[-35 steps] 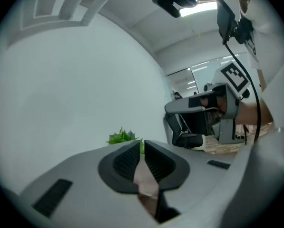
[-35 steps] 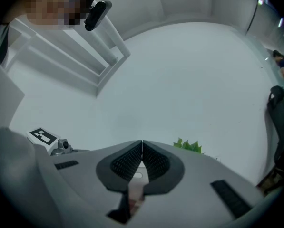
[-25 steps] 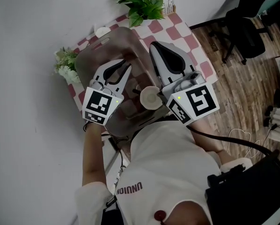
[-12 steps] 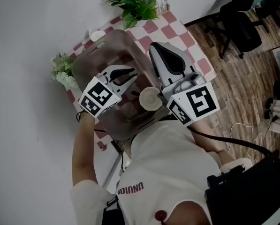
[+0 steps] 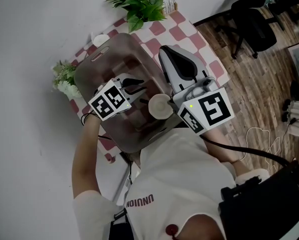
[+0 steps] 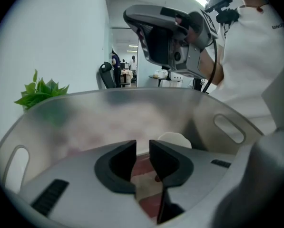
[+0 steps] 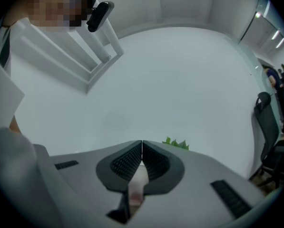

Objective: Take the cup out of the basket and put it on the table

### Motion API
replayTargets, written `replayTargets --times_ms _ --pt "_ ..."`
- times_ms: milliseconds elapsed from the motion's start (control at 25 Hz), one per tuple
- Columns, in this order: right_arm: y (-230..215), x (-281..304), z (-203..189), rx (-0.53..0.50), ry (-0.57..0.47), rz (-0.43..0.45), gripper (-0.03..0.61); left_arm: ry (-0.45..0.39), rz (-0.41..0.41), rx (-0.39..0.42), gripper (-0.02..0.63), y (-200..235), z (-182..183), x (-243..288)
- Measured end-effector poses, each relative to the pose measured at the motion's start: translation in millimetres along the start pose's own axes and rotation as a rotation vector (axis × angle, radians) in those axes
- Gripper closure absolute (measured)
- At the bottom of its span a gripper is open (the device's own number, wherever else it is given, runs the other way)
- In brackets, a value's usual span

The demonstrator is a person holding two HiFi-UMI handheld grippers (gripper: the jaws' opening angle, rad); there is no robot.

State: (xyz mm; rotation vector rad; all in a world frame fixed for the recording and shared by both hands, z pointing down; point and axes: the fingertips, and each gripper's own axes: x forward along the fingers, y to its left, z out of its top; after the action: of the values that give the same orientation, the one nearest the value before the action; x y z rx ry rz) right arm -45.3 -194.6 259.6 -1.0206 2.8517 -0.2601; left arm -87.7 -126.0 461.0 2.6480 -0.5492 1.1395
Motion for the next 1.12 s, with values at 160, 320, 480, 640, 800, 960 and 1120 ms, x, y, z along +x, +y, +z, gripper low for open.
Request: replayTargets --times_ms 160,320,480,640,800,960,1120 --pt "-3 0 -1 0.004 0.002 -0.009 0.560 0.038 -0.064 -0.003 0.518 -7 -9 8" --pt "-4 -1 -2 0.006 0.004 -0.018 0.560 0.066 -0.125 0.004 0.518 -14 -18 15" --pt "-7 -2 -2 0.004 0.007 -0.030 0.560 0.128 -0.177 0.051 0.511 -22 -28 21" --pt "-10 -4 -2 0.003 0.007 -0.038 0.560 0.210 -0.224 0.106 0.495 -29 -44 29" --pt "-11 -4 -2 0.005 0.006 -0.044 0.560 0.236 -0.298 0.117 0.495 -39 -53 34" --pt "-12 -4 -1 0.007 0.003 -0.044 0.560 0.246 -0.349 0.132 0.494 -47 -56 37" --pt "-13 -1 -2 0.013 0.008 -0.046 0.560 0.290 -0.372 0.179 0.486 -50 -61 39"
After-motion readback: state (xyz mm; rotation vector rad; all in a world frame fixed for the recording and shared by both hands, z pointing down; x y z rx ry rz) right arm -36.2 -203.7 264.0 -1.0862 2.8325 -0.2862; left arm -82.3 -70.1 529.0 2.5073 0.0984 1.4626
